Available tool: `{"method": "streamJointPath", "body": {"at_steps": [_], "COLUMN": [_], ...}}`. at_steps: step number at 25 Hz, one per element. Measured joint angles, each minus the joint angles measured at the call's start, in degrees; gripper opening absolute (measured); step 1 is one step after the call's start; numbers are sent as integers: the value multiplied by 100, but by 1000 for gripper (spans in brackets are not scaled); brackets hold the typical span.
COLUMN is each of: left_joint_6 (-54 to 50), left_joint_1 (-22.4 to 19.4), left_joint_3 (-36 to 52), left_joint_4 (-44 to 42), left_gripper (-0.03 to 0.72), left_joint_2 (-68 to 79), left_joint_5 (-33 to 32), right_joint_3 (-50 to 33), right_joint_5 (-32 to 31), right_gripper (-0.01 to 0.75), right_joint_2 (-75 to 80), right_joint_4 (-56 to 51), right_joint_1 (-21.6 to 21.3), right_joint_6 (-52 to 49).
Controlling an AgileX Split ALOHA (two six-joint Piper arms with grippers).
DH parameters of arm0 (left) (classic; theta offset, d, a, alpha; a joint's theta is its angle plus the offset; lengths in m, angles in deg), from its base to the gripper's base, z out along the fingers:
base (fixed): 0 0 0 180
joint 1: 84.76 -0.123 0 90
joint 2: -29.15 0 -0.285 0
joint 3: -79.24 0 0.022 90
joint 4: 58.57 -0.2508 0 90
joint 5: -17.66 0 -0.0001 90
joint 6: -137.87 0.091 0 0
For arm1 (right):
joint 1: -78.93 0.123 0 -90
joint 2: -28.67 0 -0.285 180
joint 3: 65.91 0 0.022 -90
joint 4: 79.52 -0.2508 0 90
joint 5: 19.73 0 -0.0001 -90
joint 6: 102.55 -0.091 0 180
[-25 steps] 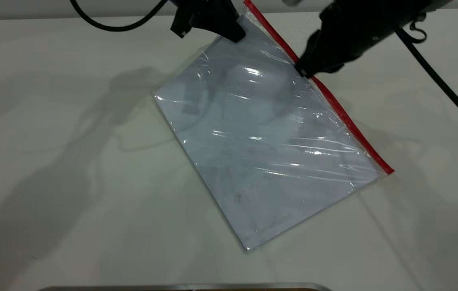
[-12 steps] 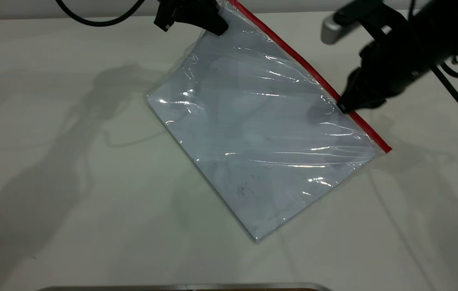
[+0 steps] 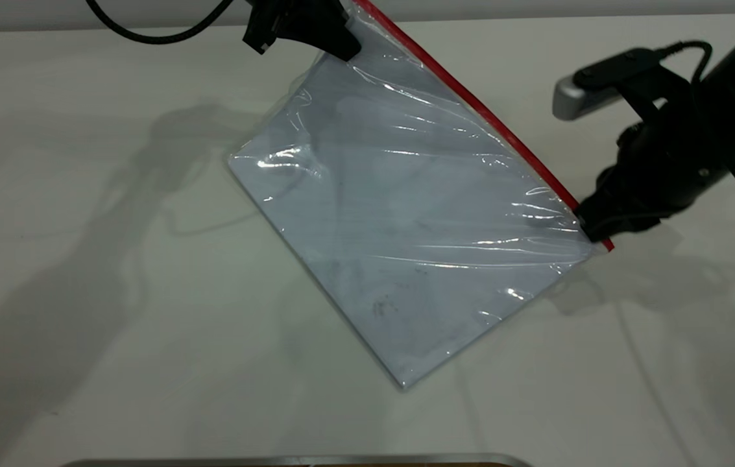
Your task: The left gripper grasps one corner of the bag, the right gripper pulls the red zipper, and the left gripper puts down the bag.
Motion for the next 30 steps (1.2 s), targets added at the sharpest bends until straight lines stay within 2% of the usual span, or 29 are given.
{"method": "streamJointPath", "body": {"at_steps": [8, 11, 13, 15, 20, 22, 24, 30], "left_joint_6": [0, 0, -53, -243, -960, -1472, -2153, -5320], "left_joint_1": [7, 13, 13, -1, -1, -1, -1, 4], "left_joint_3": [0, 0, 0, 0, -5, -43, -146, -770], "left_joint_4": [-71, -95, -144, -164, -171, -201, -385, -1892], "left_gripper": [57, 81, 133, 213, 471, 547, 596, 603], "left_joint_2": [0, 0, 0, 0, 0, 0, -6, -497], "left_joint_5": [-21, -15, 38, 75, 161, 295, 358, 181], "right_joint_3": [-213, -213, -232, -237, -242, -199, -94, 488], "right_joint_5": [-3, -12, 28, 42, 69, 102, 137, 90], "right_gripper": [41, 82, 146, 250, 483, 540, 565, 576], "right_joint_2": [-6, -6, -6, -6, -24, -85, -239, -1320], "right_joint_4": [-40, -82, -85, -85, -85, -85, -85, -85], "right_joint_1": [0, 0, 0, -20, -27, -37, -38, -38], "right_joint_6": [-118, -118, -118, -118, -118, -118, -118, -124]}}
